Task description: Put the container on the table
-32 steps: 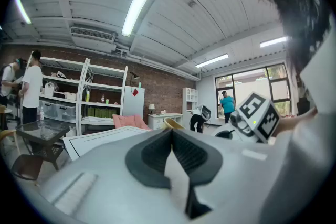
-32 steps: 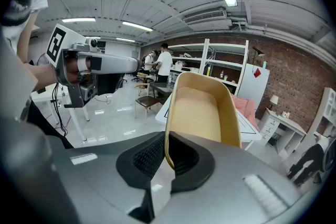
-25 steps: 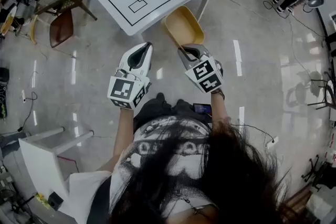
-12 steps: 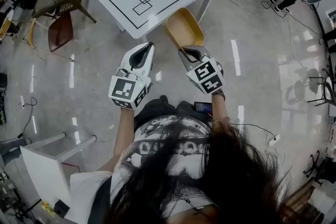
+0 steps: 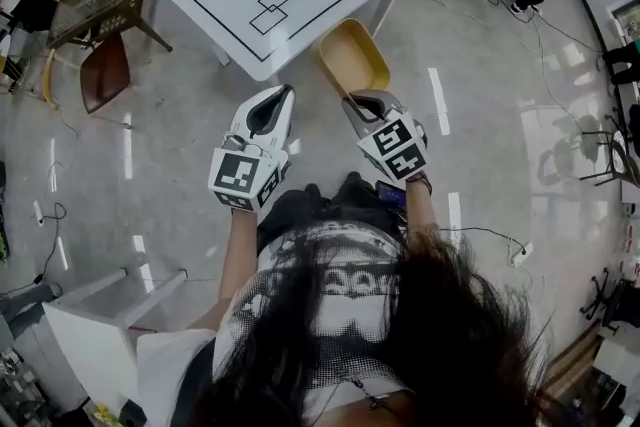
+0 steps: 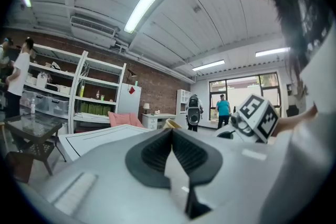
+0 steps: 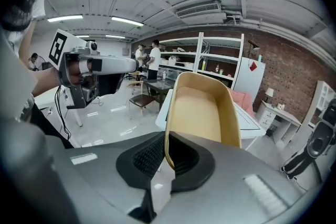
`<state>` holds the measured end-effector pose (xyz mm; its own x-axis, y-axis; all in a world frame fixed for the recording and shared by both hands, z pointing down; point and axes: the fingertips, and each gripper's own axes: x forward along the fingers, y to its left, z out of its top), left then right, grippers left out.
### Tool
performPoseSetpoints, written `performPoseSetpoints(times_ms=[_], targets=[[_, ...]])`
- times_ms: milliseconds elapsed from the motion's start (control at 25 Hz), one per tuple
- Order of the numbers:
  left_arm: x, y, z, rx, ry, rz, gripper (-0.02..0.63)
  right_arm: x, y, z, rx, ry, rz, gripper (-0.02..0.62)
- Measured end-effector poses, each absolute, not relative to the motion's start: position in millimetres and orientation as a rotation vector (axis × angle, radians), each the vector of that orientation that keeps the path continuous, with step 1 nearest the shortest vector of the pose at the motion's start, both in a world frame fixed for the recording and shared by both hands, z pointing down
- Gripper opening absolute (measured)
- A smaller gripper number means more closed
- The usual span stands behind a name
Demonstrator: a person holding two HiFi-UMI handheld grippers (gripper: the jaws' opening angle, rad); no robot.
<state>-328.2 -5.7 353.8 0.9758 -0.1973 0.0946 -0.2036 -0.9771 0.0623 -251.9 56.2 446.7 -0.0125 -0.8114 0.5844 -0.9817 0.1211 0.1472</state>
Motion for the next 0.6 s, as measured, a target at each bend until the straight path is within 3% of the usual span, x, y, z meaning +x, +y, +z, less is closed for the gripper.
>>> performPoseSetpoints(times_ms=[600], targets=[[-285,-48,372,3.009,-0.354,0.136,0.000,-199,17,462,1.675,-1.864,0.419,0.020]])
